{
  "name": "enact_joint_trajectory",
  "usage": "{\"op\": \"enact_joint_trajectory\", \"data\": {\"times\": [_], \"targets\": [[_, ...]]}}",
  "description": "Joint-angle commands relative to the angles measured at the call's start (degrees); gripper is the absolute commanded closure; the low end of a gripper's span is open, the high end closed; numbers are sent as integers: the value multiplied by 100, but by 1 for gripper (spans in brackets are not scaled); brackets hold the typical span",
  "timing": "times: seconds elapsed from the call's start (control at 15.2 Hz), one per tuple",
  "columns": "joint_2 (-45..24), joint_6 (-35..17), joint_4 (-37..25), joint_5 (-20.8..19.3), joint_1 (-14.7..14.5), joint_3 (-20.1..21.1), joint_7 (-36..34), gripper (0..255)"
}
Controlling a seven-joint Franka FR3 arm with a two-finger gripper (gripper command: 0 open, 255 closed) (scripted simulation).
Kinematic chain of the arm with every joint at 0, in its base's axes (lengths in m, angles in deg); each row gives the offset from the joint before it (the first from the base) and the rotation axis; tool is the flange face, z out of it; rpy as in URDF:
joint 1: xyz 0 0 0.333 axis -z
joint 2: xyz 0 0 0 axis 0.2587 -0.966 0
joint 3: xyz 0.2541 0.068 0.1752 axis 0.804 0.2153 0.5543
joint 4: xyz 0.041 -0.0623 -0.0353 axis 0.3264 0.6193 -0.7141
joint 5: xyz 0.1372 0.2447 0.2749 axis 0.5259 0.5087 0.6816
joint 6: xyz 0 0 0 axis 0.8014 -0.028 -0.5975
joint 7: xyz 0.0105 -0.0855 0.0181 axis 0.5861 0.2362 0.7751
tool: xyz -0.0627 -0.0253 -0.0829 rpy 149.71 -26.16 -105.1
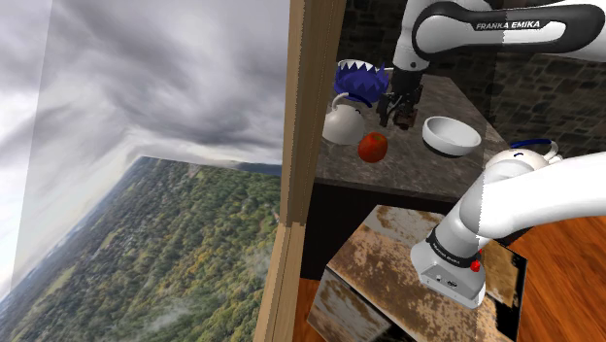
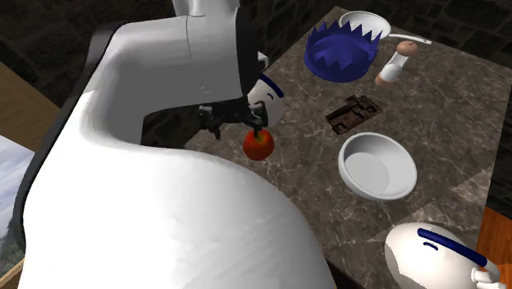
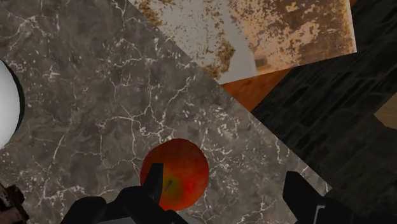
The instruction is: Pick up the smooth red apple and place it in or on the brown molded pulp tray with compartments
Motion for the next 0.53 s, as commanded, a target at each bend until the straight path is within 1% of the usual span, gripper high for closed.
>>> {"op": "enact_joint_trajectory", "data": {"times": [0.0, 0.26, 0.46], "targets": [[-165, -503, 129, 48, 160, -188, -154, 0], [-627, -1481, 289, 201, 436, -573, -383, 0], [-1014, -2192, 361, 382, 590, -869, -492, 0]]}}
